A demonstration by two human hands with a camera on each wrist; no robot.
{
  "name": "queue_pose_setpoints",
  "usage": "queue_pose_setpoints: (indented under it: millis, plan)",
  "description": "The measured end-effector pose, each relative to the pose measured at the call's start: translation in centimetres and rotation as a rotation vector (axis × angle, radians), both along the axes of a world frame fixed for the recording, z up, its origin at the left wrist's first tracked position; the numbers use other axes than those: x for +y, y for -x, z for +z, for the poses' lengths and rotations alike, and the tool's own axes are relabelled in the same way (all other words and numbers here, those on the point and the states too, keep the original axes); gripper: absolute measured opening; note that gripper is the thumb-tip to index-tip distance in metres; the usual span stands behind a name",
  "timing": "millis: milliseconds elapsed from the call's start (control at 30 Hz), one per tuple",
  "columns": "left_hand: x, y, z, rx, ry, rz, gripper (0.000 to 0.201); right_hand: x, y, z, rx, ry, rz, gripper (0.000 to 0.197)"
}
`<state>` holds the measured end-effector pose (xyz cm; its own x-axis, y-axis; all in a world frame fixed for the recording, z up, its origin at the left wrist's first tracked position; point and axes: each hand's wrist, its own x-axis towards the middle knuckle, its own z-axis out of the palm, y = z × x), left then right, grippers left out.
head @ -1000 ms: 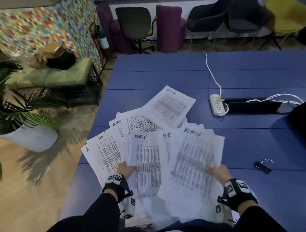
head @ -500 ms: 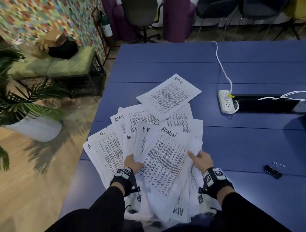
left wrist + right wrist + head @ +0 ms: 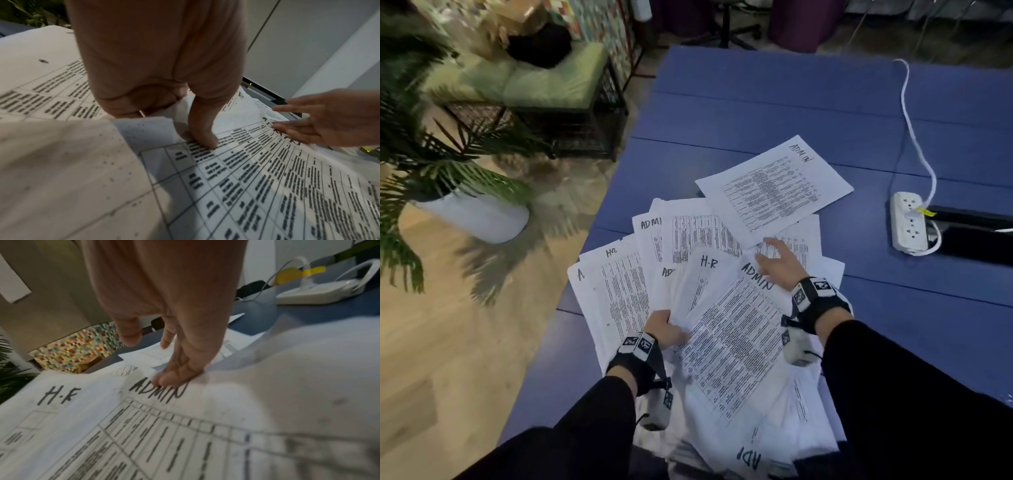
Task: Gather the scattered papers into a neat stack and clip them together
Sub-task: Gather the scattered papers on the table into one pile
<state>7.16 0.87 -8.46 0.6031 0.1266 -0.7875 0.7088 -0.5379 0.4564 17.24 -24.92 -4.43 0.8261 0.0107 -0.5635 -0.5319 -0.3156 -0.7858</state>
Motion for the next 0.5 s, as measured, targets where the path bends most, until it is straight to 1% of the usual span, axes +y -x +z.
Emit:
queue_pose_setpoints:
  millis: [33, 67, 133, 200, 267, 333, 400, 467, 500]
  plan:
    - [0.0, 0.1, 0.0, -0.004, 0.009, 0.003, 0.07, 0.7, -0.4, -0.2, 0.022, -0.052, -0.037, 0.05]
    - [-0.2, 0.2, 1.0, -0.011, 0.012, 0.002, 0.067, 1.3, -0.9, -0.5, 0.042, -0.106, -0.079, 0.051]
    - [-0.3, 0.3, 1.7, -0.018, 0.033, 0.013, 0.049, 2.3, -1.6, -0.8, 0.09, -0.21, -0.13, 0.053]
    - [-0.5, 0.2, 2.3, -0.029, 0.055, 0.015, 0.03, 3.1, -2.1, -1.0, 0.122, -0.264, -0.173, 0.055]
    - [-0.6, 0.2, 2.6, -0.042, 0.068, 0.021, 0.026, 3.3, -2.3, -1.3, 0.126, -0.272, -0.27, 0.051]
    - [-0.6, 0.3, 3.0, -0.05, 0.097, 0.021, 0.02, 2.7, -2.0, -1.5, 0.087, -0.178, -0.363, 0.041]
    - [-0.4, 0.5, 3.0, -0.055, 0.12, 0.043, 0.013, 1.4, -1.5, -1.1, 0.019, 0.048, -0.409, 0.036]
    - [0.4, 0.8, 3.3, -0.057, 0.108, 0.075, 0.014, -0.9, -0.4, -0.2, -0.025, 0.288, -0.446, 0.031]
    - [1.1, 1.0, 3.4, -0.065, 0.097, 0.101, 0.017, -2.2, 0.4, 0.1, -0.026, 0.366, -0.463, 0.028]
